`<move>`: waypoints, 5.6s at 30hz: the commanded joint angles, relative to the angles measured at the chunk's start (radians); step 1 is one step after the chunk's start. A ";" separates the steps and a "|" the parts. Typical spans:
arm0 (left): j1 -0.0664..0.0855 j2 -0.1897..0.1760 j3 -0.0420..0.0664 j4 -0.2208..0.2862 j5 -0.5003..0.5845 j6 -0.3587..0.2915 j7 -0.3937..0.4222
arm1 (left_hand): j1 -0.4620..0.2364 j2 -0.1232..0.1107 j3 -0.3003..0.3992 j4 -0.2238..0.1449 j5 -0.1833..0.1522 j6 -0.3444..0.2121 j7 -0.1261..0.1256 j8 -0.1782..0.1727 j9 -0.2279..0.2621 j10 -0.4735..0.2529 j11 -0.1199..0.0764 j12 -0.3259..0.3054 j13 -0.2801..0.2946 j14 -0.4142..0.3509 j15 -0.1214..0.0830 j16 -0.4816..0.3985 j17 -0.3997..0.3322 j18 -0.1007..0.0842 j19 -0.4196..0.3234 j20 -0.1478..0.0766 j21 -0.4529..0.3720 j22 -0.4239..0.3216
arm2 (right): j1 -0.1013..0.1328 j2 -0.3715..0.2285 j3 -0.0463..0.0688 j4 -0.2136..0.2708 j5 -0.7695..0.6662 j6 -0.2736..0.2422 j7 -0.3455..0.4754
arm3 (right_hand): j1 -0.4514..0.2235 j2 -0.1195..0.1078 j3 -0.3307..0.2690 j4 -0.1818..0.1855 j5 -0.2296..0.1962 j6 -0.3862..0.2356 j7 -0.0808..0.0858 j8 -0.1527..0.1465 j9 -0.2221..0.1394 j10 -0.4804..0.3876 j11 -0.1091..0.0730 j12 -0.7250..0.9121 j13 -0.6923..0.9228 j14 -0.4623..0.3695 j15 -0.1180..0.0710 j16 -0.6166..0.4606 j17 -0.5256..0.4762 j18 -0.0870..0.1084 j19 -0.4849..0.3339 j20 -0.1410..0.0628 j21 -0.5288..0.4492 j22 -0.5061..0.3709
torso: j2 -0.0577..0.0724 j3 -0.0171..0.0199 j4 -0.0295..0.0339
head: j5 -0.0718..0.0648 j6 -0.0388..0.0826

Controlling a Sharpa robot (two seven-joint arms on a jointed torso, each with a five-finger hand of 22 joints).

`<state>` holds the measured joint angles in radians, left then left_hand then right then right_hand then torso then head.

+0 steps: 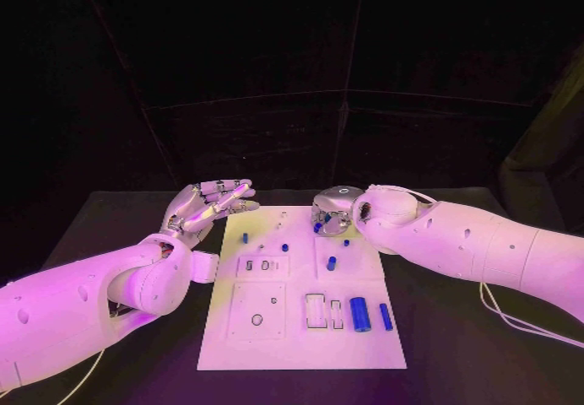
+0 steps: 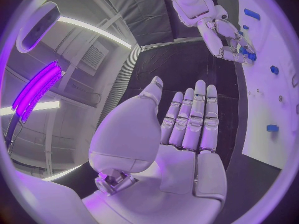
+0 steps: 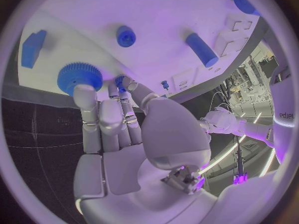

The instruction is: Assemble the parts on the task board

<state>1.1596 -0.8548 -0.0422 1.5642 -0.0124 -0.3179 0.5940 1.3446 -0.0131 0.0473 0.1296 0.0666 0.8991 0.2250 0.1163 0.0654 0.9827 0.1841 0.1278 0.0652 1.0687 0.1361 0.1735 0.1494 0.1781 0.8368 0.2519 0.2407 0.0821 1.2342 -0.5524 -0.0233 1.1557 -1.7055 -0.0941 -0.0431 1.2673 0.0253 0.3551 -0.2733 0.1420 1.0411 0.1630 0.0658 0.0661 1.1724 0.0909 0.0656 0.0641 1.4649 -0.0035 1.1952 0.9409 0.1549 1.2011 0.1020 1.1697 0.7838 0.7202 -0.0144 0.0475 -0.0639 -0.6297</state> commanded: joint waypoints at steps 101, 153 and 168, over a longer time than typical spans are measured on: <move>0.031 0.002 0.001 -0.011 -0.006 0.023 -0.018 | 0.002 0.015 -0.003 -0.015 -0.002 -0.009 0.022 -0.011 -0.001 -0.008 0.008 -0.013 -0.002 0.000 0.009 -0.013 0.001 0.007 0.001 0.009 -0.010 -0.005 | 0.027 0.170 0.002 -0.152 0.088 -0.245 -0.016 | -0.039 -0.149 -0.170 0.198 -0.051 -0.543 -0.013 -0.018 -0.018 -0.229 0.030 0.014 0.002 -0.052 0.033 -0.101 -0.207 0.025 -0.142 0.030 -0.099 -0.199 | 0.042 -0.0132 0.0217 | -0.005 0.032; 0.033 0.001 0.000 -0.020 -0.006 0.032 -0.024 | 0.005 0.018 -0.004 -0.020 -0.002 -0.008 0.020 -0.014 0.000 -0.008 0.008 -0.016 -0.001 0.002 0.009 -0.018 0.002 0.007 0.002 0.009 -0.013 -0.007 | 0.033 -0.135 0.035 0.071 0.229 -0.052 -0.203 | 0.167 -0.120 -0.386 0.470 0.128 -0.161 -0.011 0.087 0.006 0.123 -0.030 1.021 0.950 0.066 -0.012 0.291 0.399 -0.065 0.147 -0.010 0.220 0.328 | 0.041 -0.0094 -0.0003 | -0.019 0.032; 0.033 0.003 0.000 -0.024 -0.006 0.032 -0.024 | 0.006 0.019 -0.003 -0.022 -0.002 -0.008 0.020 -0.014 0.000 -0.008 0.008 -0.016 -0.001 0.003 0.009 -0.019 0.002 0.007 0.002 0.009 -0.013 -0.008 | 0.031 -0.109 0.034 0.047 0.211 -0.024 -0.202 | 0.176 -0.108 -0.378 0.462 0.128 -0.146 -0.014 0.097 0.008 0.131 -0.032 1.040 0.975 0.067 -0.013 0.296 0.410 -0.065 0.147 -0.011 0.222 0.330 | 0.041 -0.0105 -0.0003 | -0.018 0.028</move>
<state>1.1912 -0.8533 -0.0431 1.5398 -0.0132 -0.2983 0.5661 1.3530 -0.0046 0.0419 0.1128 0.0666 0.8934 0.2303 0.1078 0.0656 0.9755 0.1913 0.1158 0.0647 1.0723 0.1397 0.1579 0.1497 0.1777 0.8391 0.2542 0.2324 0.0751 1.2632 -0.6622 0.0105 1.2039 -1.4776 -0.1360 -0.2416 1.4332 -0.0853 -0.0267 0.1888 0.2650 0.8898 0.1470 0.1558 0.0723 1.2955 0.0607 1.1025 1.0377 1.4688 -0.0216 1.4880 1.3079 0.1006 1.3512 0.0874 1.3855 1.1119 0.7609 -0.0243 0.0472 -0.0813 -0.6007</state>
